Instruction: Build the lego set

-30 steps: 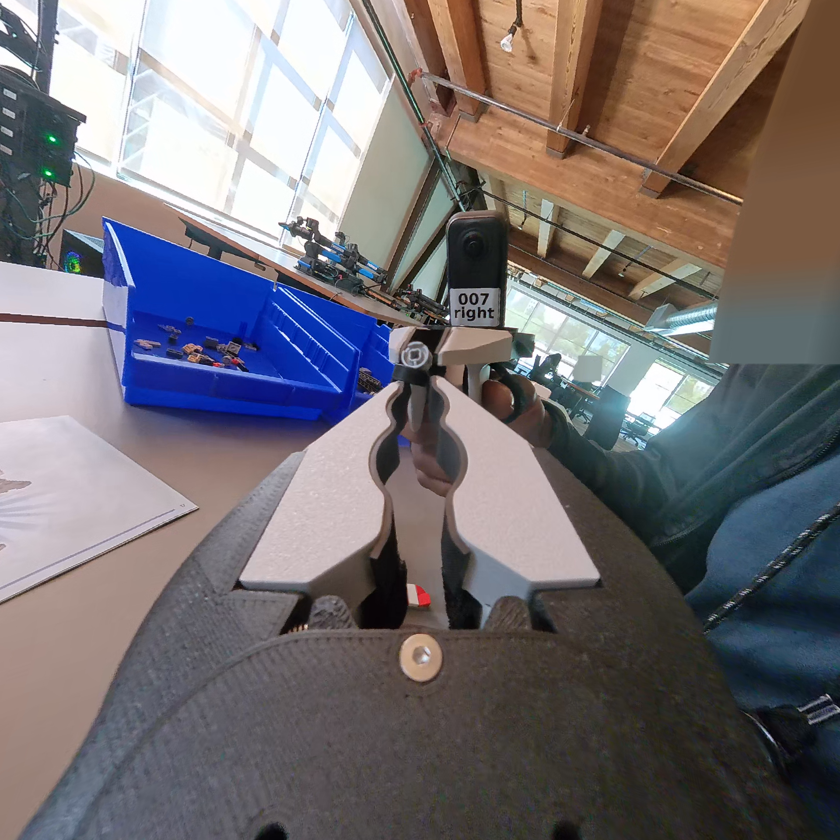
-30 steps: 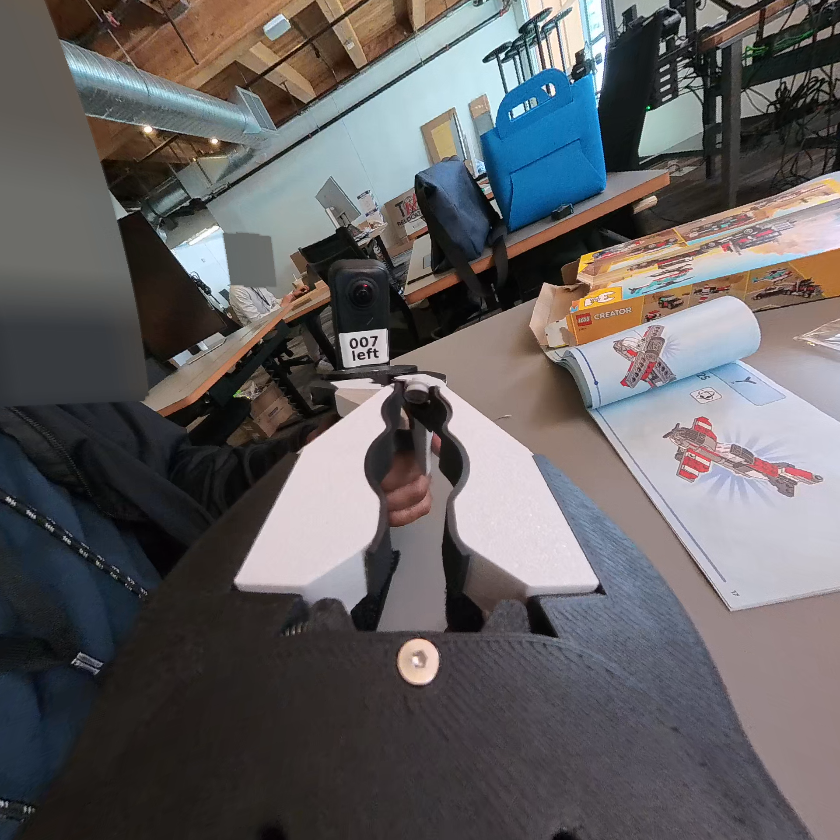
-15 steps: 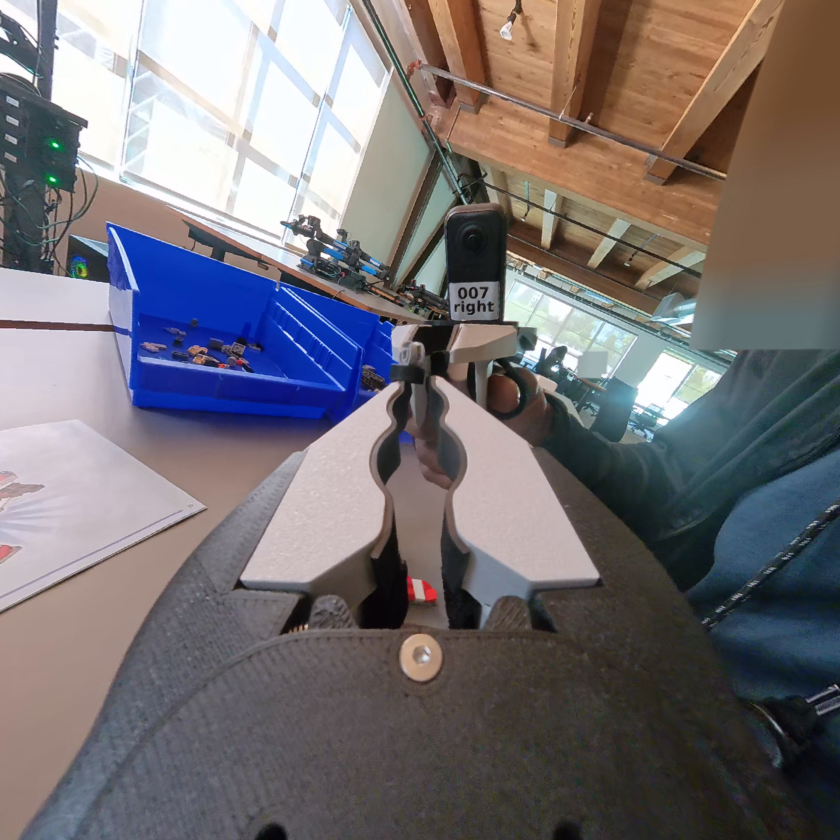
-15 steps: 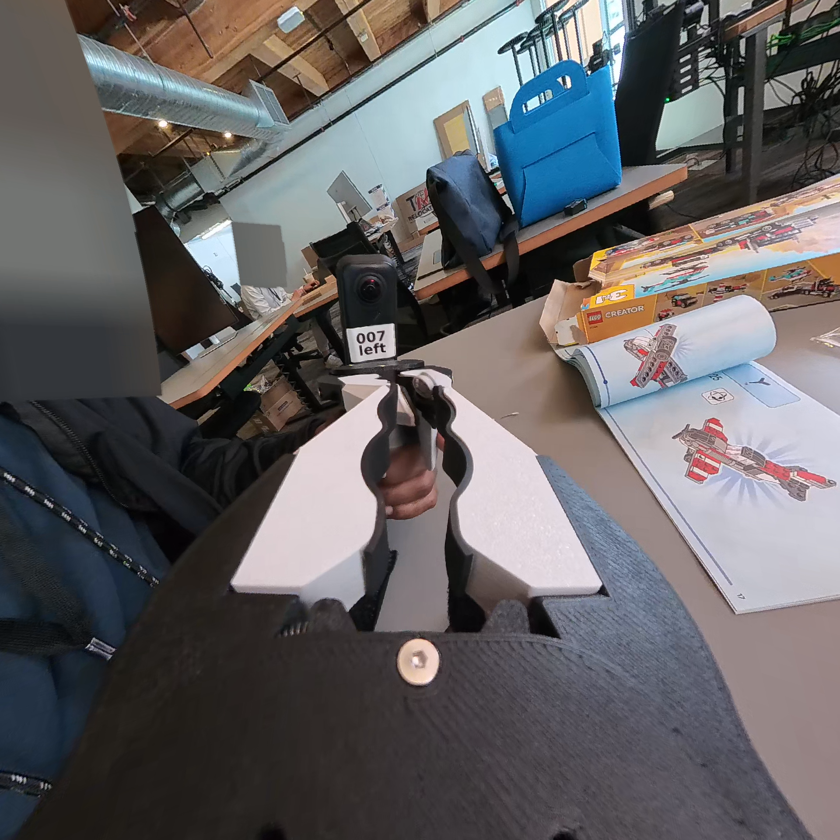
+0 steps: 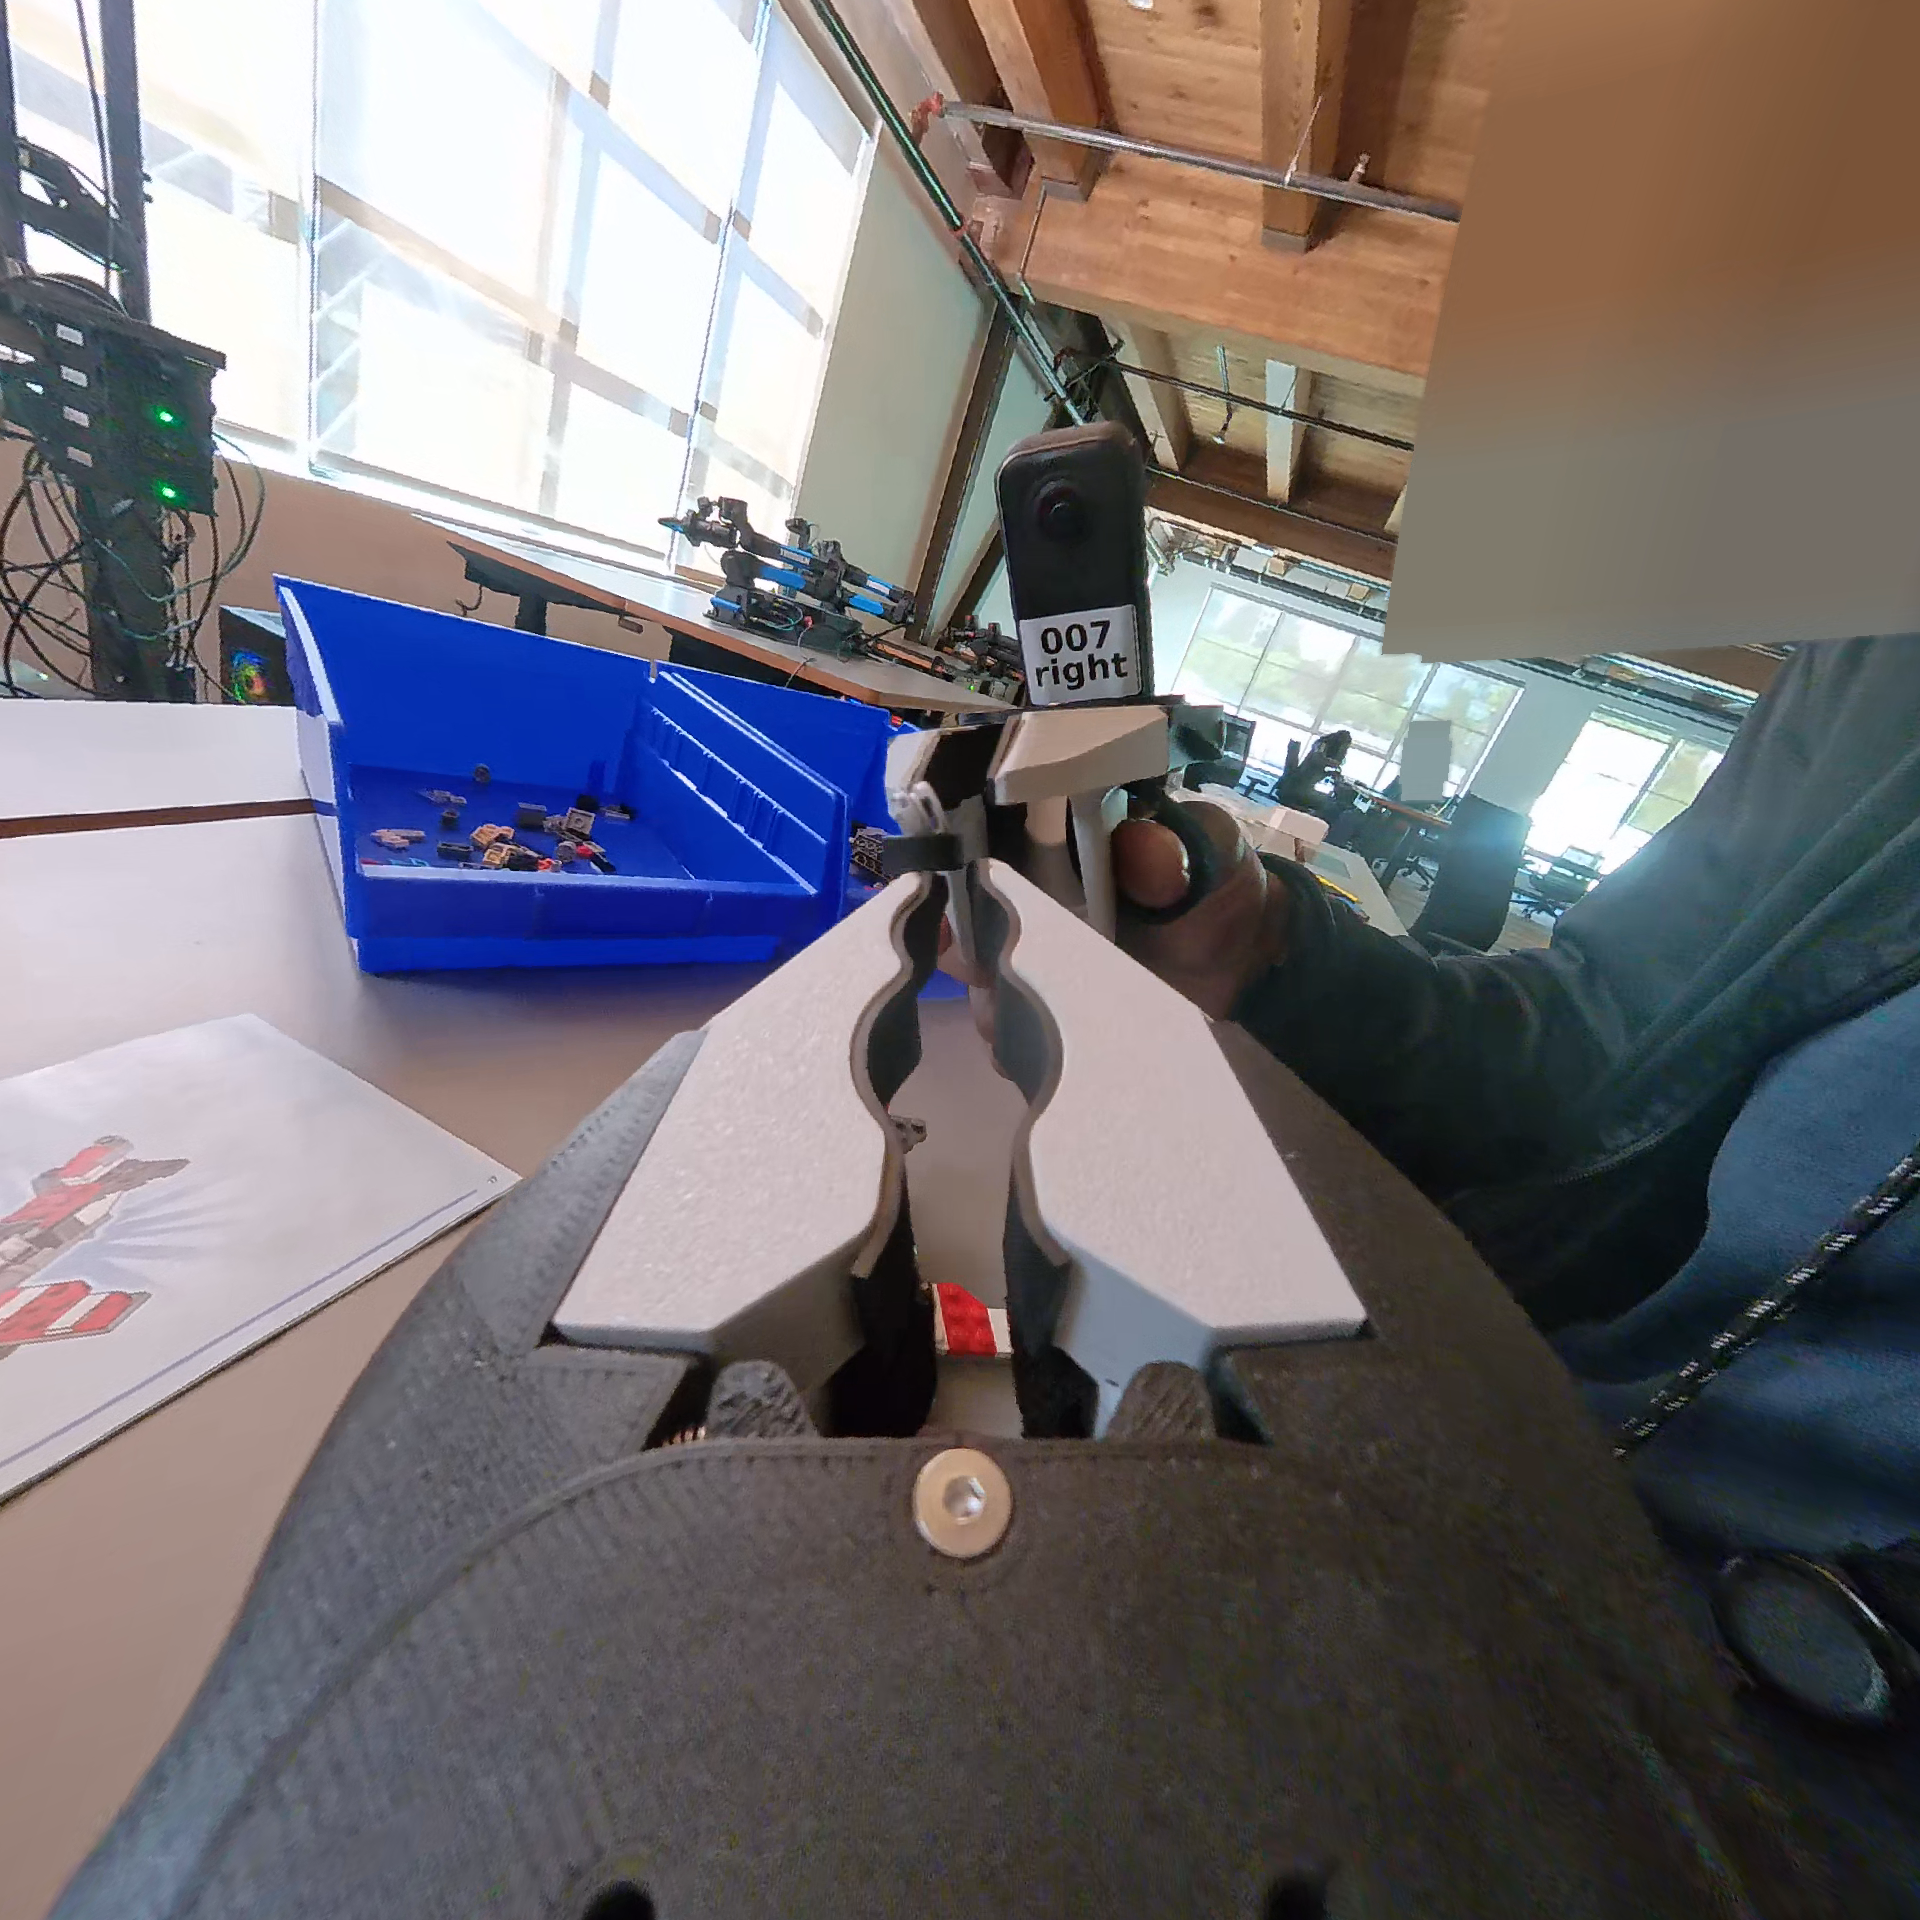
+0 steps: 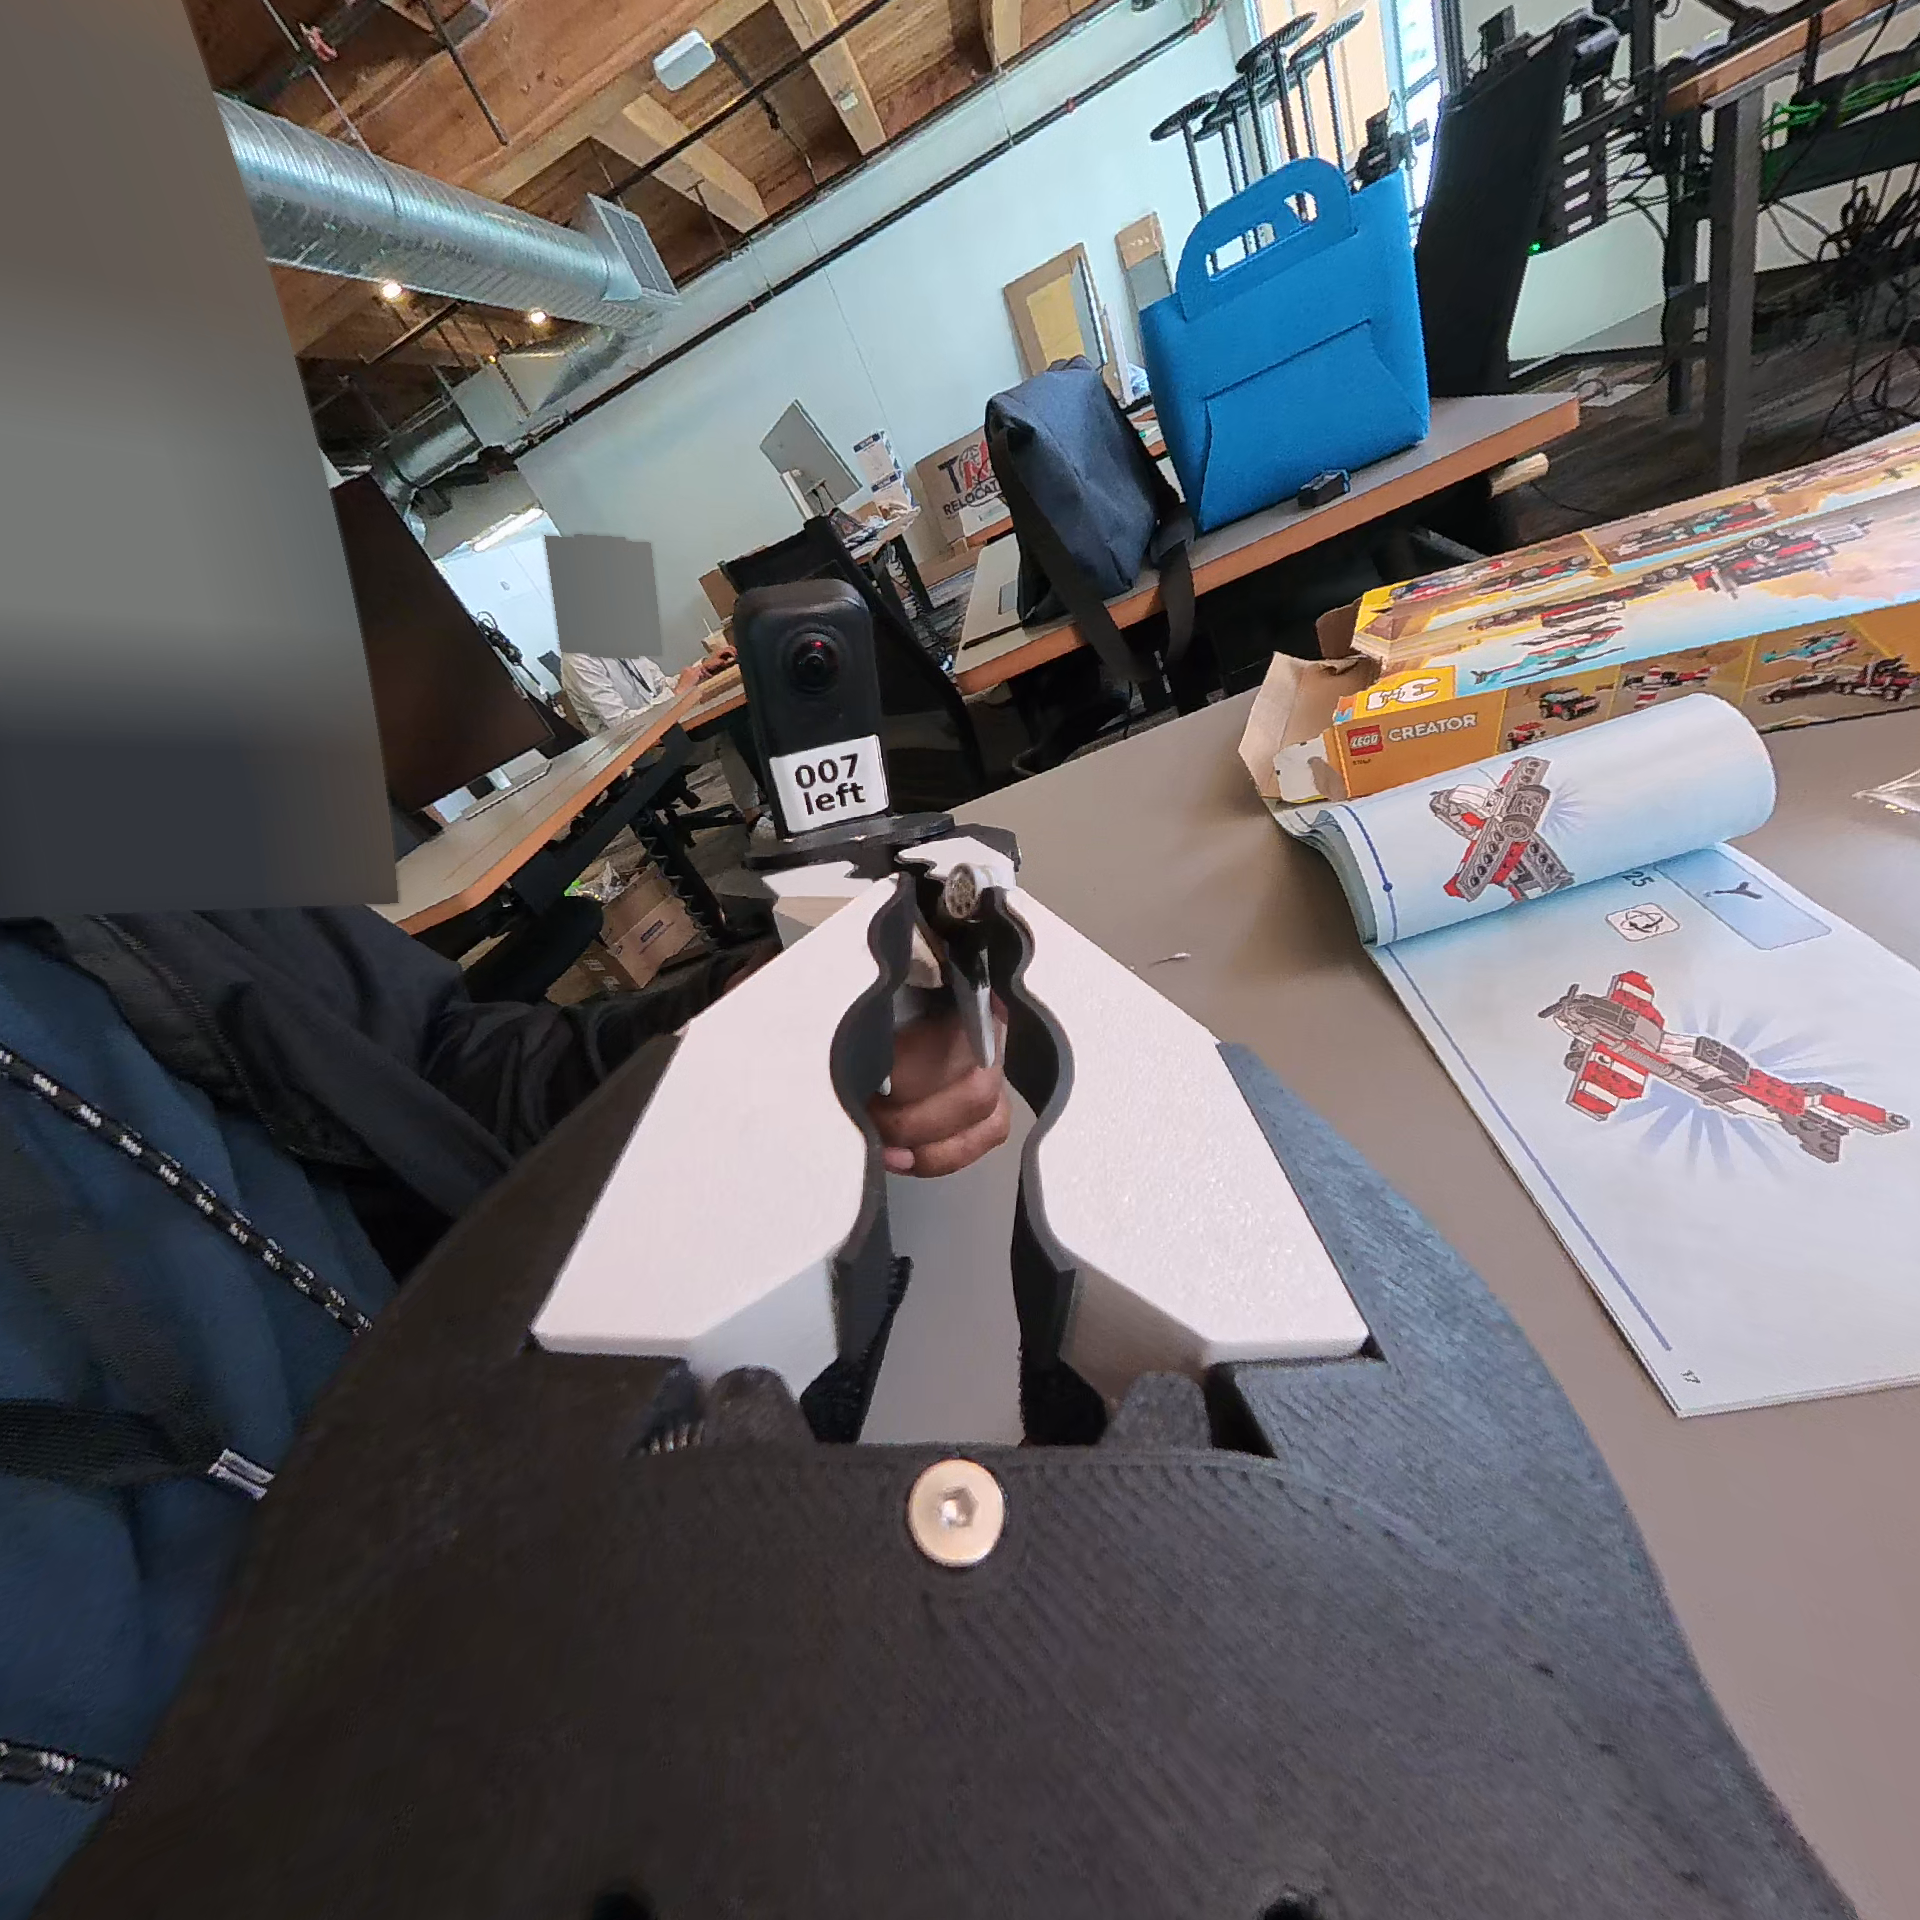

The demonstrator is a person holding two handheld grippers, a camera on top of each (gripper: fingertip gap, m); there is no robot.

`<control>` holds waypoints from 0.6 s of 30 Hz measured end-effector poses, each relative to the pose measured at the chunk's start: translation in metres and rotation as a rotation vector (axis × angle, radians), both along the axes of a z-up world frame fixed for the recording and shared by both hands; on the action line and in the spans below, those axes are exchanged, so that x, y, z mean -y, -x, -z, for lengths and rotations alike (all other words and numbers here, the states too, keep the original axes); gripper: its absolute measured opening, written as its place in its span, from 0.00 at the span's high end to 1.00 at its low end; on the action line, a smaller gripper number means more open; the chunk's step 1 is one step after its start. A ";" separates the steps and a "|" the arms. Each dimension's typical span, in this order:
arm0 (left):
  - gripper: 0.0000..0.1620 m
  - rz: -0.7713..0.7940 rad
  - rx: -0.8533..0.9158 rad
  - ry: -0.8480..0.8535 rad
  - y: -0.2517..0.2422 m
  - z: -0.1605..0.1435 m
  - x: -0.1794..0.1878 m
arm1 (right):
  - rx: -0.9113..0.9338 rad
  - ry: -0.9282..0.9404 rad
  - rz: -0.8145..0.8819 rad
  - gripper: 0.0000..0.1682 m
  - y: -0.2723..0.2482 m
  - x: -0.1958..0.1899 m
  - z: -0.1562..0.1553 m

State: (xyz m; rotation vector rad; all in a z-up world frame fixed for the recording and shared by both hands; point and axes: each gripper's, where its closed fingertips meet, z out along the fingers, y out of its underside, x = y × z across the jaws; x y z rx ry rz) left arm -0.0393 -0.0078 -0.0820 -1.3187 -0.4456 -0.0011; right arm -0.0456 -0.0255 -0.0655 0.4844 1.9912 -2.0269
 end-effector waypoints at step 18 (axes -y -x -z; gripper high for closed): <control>0.97 -0.093 -0.035 0.191 0.014 0.026 0.014 | -0.010 -0.062 0.037 0.92 0.010 -0.010 0.014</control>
